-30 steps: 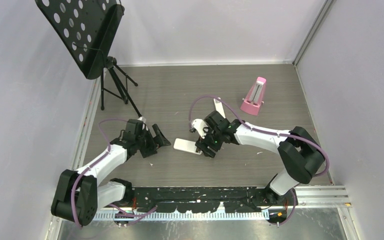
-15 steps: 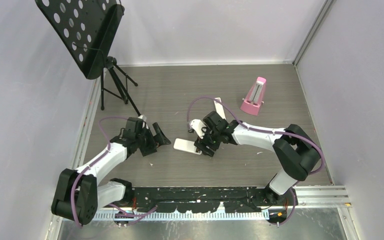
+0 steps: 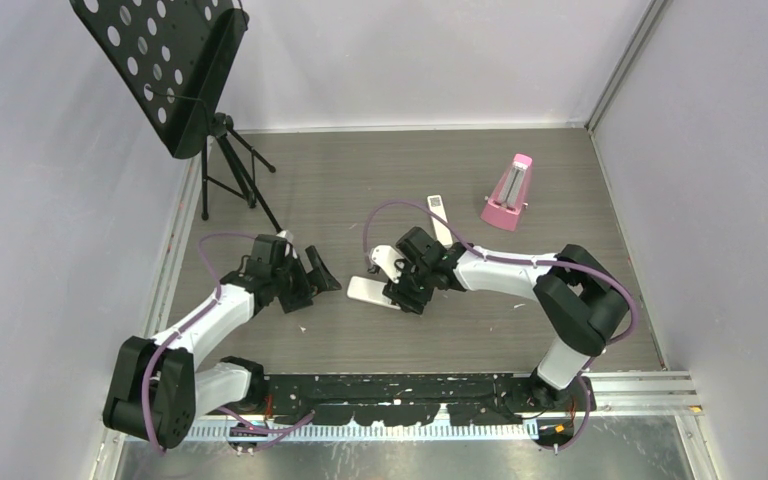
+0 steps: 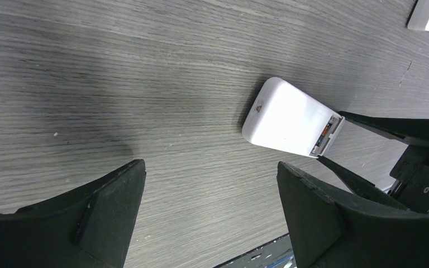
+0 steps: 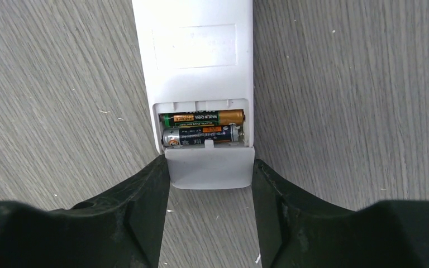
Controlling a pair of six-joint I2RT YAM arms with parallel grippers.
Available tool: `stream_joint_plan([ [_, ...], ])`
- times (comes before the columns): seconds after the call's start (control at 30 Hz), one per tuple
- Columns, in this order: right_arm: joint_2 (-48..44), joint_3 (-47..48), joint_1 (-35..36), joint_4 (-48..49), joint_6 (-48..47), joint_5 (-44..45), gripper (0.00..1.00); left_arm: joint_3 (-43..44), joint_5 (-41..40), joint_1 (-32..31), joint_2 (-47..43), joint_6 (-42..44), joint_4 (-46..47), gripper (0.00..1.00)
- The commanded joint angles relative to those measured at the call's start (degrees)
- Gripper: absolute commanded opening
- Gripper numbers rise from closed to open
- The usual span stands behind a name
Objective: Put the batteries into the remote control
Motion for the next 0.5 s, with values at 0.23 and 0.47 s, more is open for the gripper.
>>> stream_joint_plan([
  [0.23, -2.0, 0.85, 0.27, -1.39, -1.31, 2.79, 0.42, 3.88, 2.32, 0.15, -1.93, 1.21, -1.3, 0.9],
  [0.47, -10.23, -1.41, 0.26, 1.86, 0.18, 0.17, 0.42, 4.08, 8.98, -0.3, -3.54, -4.14, 2.95, 0.81],
])
